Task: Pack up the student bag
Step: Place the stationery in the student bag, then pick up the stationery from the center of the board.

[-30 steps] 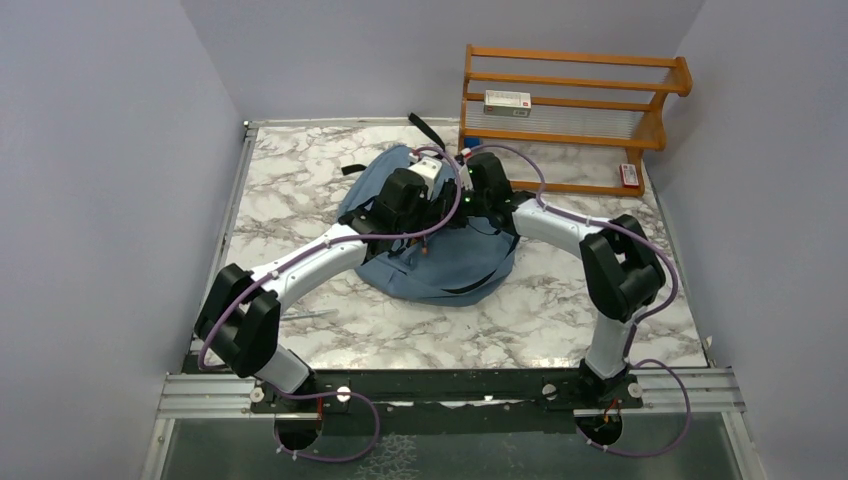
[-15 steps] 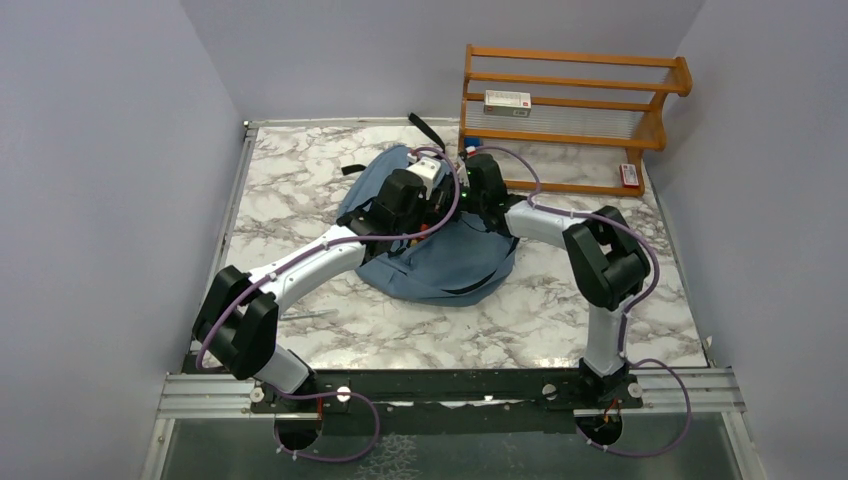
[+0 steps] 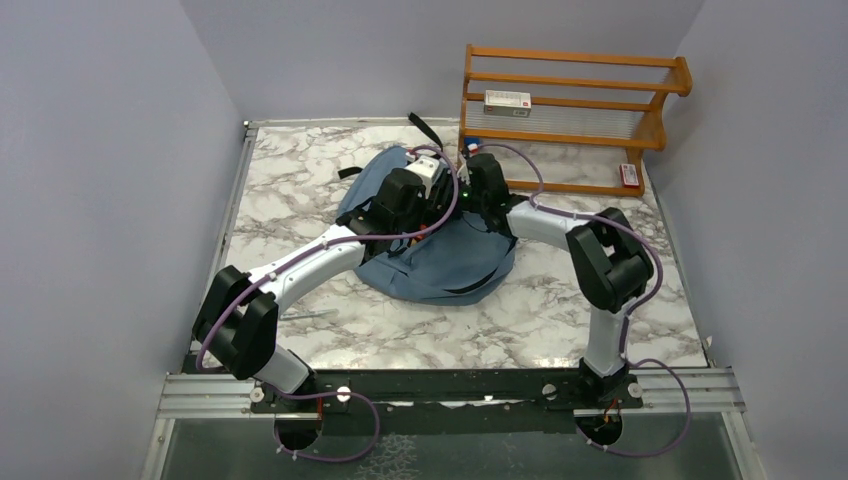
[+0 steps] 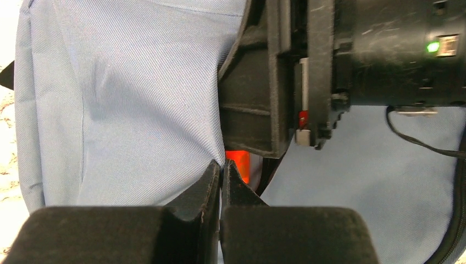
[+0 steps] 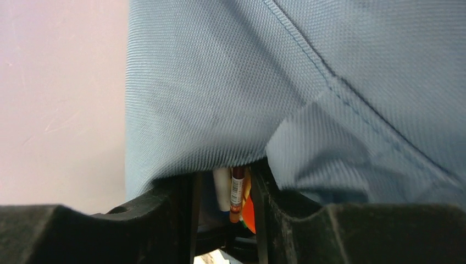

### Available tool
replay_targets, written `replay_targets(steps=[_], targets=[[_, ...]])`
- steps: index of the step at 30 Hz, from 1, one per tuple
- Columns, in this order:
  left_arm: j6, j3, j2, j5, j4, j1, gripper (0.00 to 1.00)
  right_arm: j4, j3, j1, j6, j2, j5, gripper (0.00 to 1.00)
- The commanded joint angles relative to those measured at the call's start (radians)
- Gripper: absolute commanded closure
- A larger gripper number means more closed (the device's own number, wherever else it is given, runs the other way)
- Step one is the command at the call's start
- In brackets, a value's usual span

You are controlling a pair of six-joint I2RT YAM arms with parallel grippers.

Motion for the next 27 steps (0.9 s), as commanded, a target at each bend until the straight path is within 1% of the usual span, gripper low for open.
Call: replay_targets(steps=[1, 4, 7, 8, 10, 12, 14, 16, 19, 21, 25, 27], targets=[[-0.024, 0.009, -0.017, 0.049, 0.010, -0.013, 0.99, -0.014, -0.045, -0.006, -0.079, -0.116, 0.082, 0.58], [-0.030, 0.018, -0.013, 0.040, -0.003, -0.012, 0.93, -0.028, -0.108, -0.006, -0.108, -0.195, 0.106, 0.58], [-0.043, 0.017, -0.021, 0.027, -0.008, -0.010, 0.82, -0.034, -0.177, -0.006, -0.140, -0.280, 0.130, 0.57], [-0.050, 0.015, -0.027, 0.021, -0.013, -0.009, 0.78, -0.041, -0.201, -0.006, -0.149, -0.306, 0.142, 0.57], [-0.069, 0.010, -0.040, 0.002, -0.027, -0.006, 0.65, -0.049, -0.242, -0.006, -0.162, -0.369, 0.159, 0.57], [-0.097, -0.002, -0.059, -0.024, -0.044, -0.002, 0.54, -0.053, -0.281, -0.006, -0.175, -0.417, 0.174, 0.57], [-0.146, -0.019, -0.085, -0.051, -0.072, 0.001, 0.49, -0.058, -0.315, -0.006, -0.184, -0.462, 0.193, 0.57], [-0.220, -0.048, -0.124, -0.083, -0.106, 0.002, 0.46, -0.062, -0.343, -0.006, -0.184, -0.502, 0.214, 0.57], [-0.372, -0.127, -0.208, -0.136, -0.149, 0.003, 0.44, -0.064, -0.383, -0.006, -0.180, -0.554, 0.229, 0.57], [-0.494, -0.192, -0.280, -0.175, -0.179, 0.004, 0.42, -0.061, -0.408, -0.006, -0.176, -0.577, 0.233, 0.57], [-0.786, -0.312, -0.411, -0.266, -0.271, 0.008, 0.36, -0.071, -0.424, -0.006, -0.178, -0.596, 0.230, 0.57], [-0.886, -0.349, -0.460, -0.315, -0.324, 0.013, 0.35, -0.072, -0.431, -0.006, -0.178, -0.597, 0.227, 0.57]])
